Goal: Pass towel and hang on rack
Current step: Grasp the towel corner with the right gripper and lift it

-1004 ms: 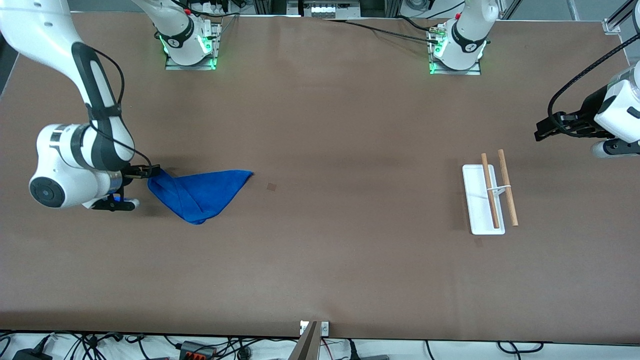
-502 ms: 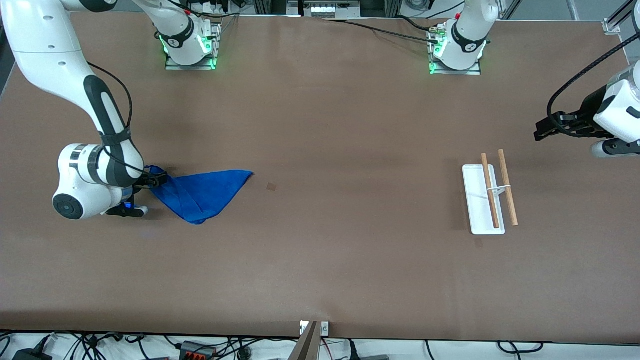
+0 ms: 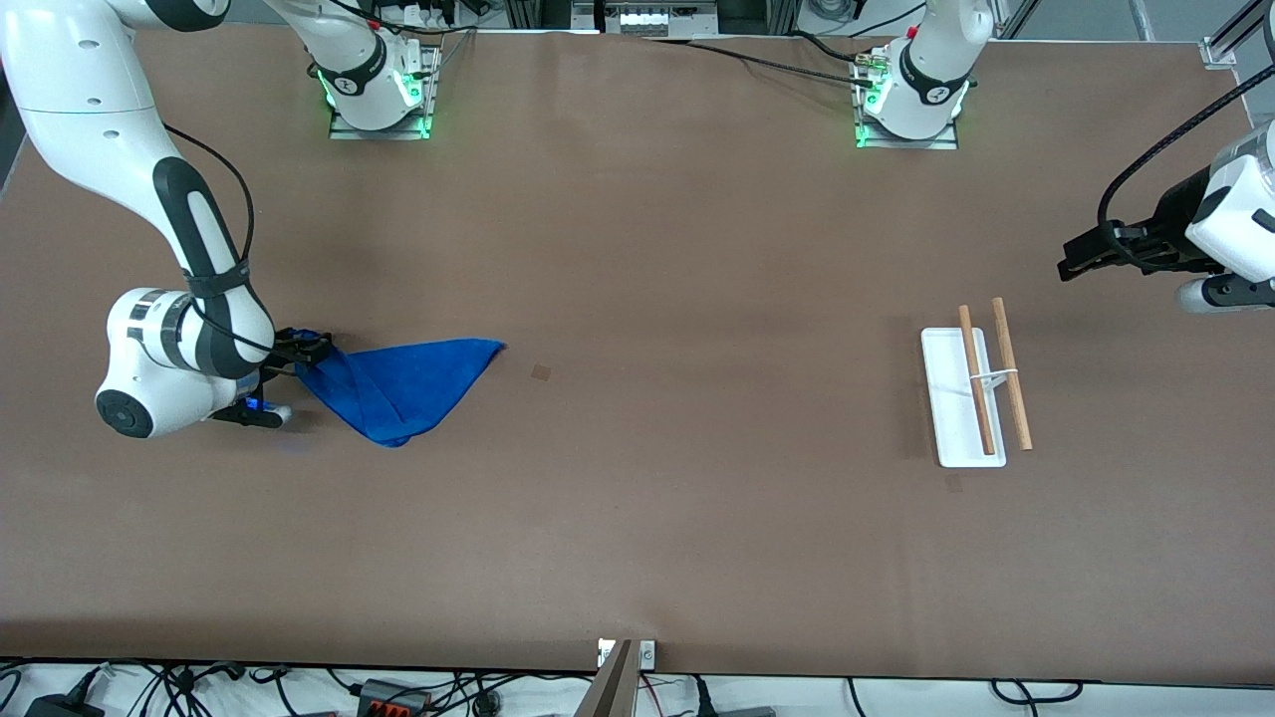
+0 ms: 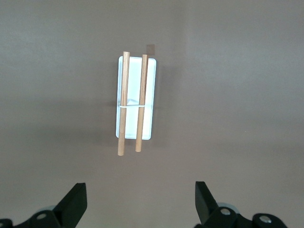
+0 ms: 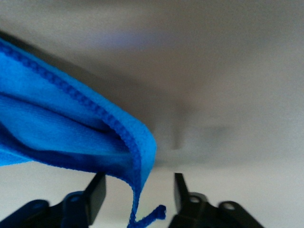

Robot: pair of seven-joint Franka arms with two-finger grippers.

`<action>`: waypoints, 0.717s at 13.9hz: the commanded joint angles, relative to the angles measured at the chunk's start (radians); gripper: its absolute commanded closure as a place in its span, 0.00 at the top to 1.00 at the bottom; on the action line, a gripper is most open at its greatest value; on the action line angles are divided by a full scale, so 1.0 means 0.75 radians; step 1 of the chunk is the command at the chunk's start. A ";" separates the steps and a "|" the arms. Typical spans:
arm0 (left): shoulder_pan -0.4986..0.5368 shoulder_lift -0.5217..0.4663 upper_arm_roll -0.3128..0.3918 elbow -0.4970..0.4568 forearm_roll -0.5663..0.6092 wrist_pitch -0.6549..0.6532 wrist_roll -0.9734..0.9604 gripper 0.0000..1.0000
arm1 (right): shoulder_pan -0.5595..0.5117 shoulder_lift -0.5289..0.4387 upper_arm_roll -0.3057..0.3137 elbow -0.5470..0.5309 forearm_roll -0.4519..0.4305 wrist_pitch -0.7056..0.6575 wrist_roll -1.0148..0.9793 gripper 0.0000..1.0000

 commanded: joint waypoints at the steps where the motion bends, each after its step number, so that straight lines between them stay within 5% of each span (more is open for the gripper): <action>1: 0.007 0.029 -0.001 0.063 -0.022 -0.055 0.024 1.00 | -0.016 0.005 0.010 0.018 0.022 -0.027 -0.019 0.27; 3: 0.009 0.029 0.001 0.063 -0.022 -0.059 0.026 1.00 | -0.016 0.003 0.010 0.020 0.022 -0.033 -0.026 0.02; 6: 0.005 0.037 0.001 0.067 -0.020 -0.073 0.018 1.00 | -0.016 0.001 0.022 0.112 0.028 -0.165 -0.052 0.00; 10: -0.007 0.039 -0.011 0.071 -0.014 -0.075 0.004 1.00 | -0.008 -0.015 0.082 0.451 0.128 -0.502 -0.181 0.00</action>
